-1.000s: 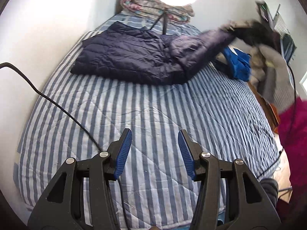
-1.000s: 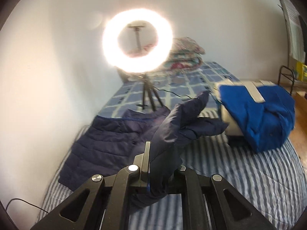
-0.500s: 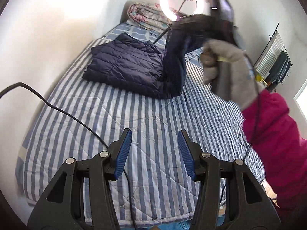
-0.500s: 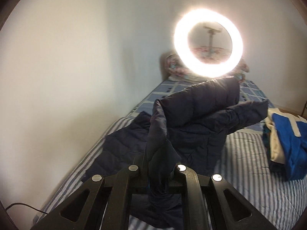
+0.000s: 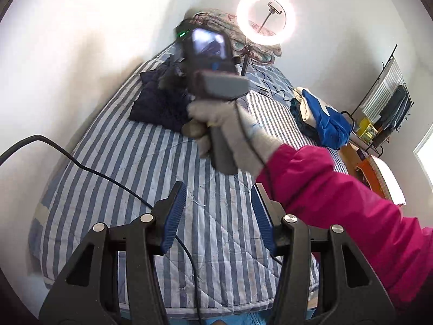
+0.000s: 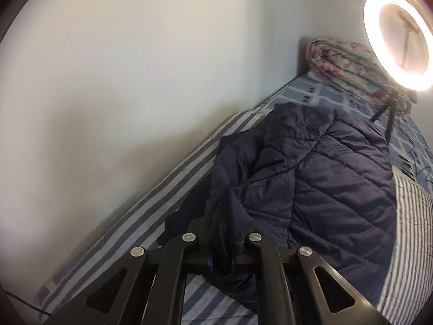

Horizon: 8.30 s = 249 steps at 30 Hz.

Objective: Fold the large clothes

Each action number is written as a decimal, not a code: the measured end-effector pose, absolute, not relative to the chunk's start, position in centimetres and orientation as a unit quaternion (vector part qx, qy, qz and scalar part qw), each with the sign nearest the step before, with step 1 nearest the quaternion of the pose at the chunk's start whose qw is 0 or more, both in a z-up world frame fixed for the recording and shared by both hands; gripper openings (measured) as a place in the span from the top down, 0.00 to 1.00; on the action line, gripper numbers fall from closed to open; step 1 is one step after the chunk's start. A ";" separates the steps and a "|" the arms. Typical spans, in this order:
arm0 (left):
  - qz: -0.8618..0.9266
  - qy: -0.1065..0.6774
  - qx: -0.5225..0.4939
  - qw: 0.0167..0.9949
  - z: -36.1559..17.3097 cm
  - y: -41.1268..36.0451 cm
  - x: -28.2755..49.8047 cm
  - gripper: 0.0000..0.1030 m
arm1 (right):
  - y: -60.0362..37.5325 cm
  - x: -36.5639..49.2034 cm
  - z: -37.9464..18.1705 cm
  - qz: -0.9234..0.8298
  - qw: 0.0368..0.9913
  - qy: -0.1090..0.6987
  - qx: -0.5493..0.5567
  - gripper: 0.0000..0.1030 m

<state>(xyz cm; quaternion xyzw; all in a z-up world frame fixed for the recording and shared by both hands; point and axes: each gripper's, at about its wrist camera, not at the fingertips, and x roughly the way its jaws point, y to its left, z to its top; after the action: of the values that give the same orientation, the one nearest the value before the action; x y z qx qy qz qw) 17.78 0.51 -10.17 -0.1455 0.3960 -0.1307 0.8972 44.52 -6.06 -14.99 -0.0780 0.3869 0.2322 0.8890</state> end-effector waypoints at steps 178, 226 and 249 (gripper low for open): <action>-0.232 0.497 -0.421 0.722 -25.4 6.4 45.2 0.18 | -46.3 36.3 -21.5 0.244 0.823 0.448 0.250 0.04; -0.218 0.476 -0.165 0.836 -14.7 -10.6 41.0 0.83 | -38.8 36.7 -12.2 0.173 0.863 0.469 0.076 0.82; -0.332 0.433 -0.099 0.832 -5.9 -28.3 38.3 0.83 | -51.8 27.8 -2.2 0.060 0.903 0.426 -0.019 0.83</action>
<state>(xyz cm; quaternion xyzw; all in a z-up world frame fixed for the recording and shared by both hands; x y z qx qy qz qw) 38.28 -28.31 -5.86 -0.0990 0.4334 -0.3318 0.8321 27.85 -51.82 -2.24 -0.0191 0.4259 0.0600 0.9026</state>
